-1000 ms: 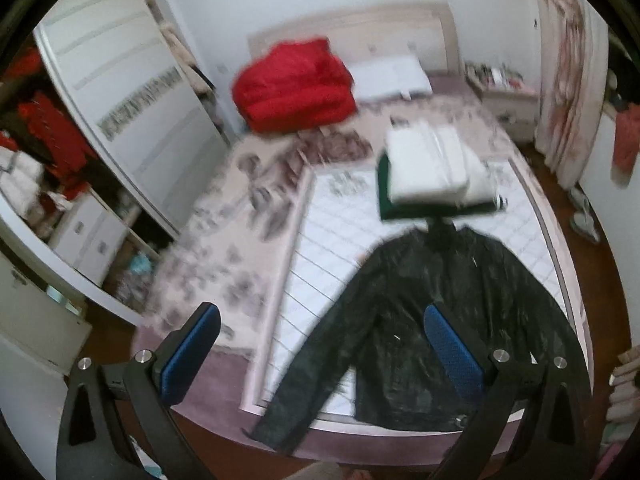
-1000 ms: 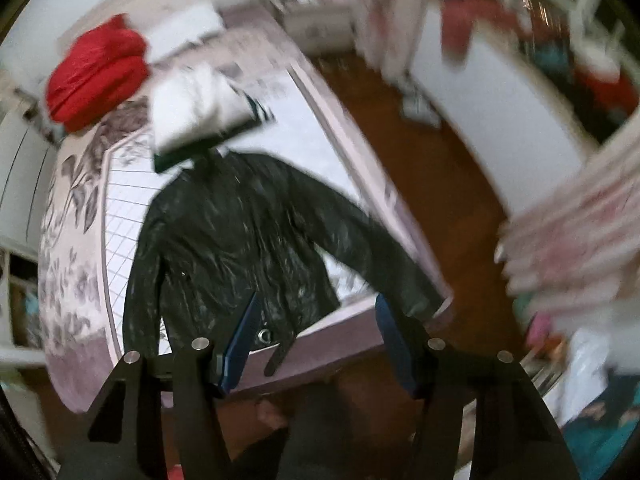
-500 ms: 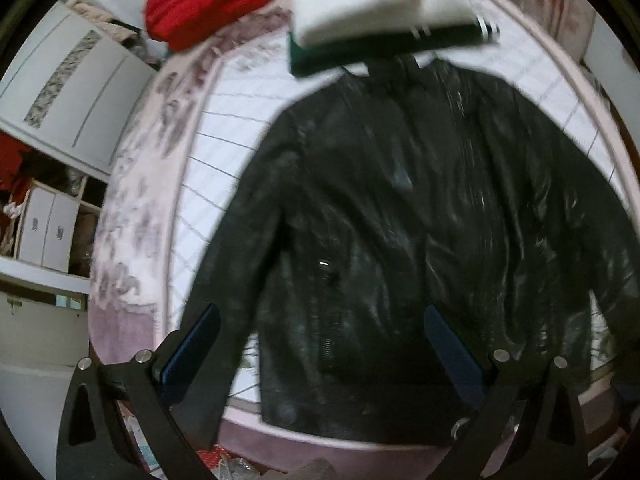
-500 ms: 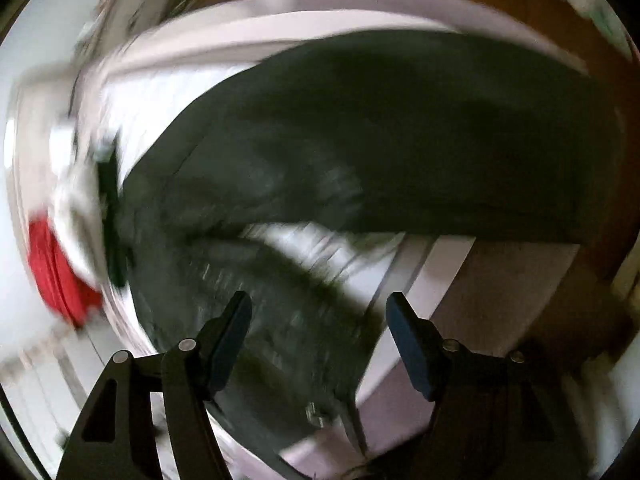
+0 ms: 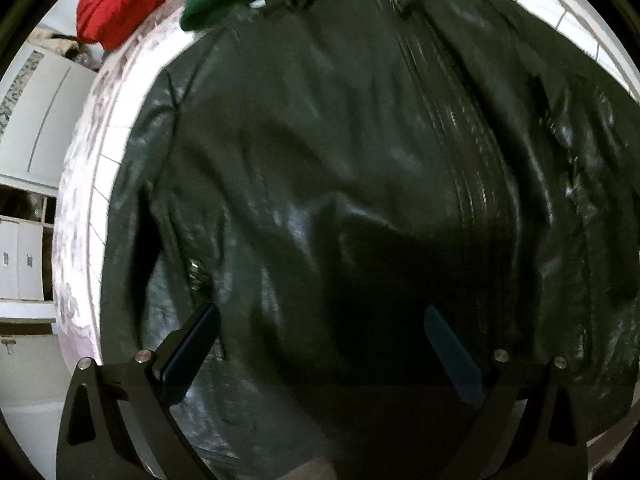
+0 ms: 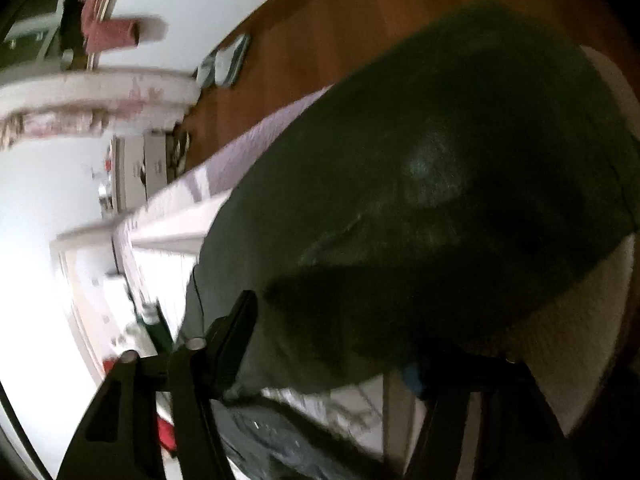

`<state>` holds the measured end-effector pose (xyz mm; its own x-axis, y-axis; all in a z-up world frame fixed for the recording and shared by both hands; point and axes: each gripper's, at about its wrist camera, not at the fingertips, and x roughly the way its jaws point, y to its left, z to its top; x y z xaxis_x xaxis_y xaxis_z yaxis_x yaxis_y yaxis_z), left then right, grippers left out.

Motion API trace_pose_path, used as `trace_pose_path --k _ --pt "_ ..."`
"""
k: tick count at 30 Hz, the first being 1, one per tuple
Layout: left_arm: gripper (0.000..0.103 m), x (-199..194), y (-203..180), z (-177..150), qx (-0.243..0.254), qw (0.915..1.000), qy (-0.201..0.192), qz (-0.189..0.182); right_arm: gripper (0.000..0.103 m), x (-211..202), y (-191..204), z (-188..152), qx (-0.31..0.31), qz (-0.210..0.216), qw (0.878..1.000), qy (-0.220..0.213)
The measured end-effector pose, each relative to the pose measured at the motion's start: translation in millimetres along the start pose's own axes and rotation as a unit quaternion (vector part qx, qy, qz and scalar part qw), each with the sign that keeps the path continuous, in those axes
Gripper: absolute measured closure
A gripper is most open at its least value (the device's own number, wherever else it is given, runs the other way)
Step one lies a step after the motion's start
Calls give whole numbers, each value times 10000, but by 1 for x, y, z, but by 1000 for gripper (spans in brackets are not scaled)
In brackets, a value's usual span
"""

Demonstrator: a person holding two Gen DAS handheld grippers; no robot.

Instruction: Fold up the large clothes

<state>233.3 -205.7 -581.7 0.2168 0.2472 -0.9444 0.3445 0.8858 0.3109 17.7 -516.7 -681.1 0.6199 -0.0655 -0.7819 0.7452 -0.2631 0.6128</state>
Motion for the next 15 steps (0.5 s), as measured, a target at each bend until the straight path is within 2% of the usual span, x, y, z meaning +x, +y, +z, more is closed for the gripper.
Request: trace_pose_path --k 1,2,3,9,13,15 --pt "0 1 -1 0 -5 10000 -4 10 78 1 2 1 71 -36 9999 -119" --pt "0 1 -1 0 18 10000 -17 25 93 1 3 3 128 -98 9995 -282" --pt "0 1 -2 1 35 10000 -30 32 97 -2 4 6 122 -73 9991 -387" --pt "0 3 2 1 -22 9999 -47 -110 99 -31 59 7 -805 -339 9925 -860" --pt "0 3 17 4 -268 9994 -10 -204 100 -56 128 -14 -1724 -398 9772 -1173" --pt "0 3 29 7 -416 9989 77 -206 100 -71 158 -30 -2260 -372 9647 -1302"
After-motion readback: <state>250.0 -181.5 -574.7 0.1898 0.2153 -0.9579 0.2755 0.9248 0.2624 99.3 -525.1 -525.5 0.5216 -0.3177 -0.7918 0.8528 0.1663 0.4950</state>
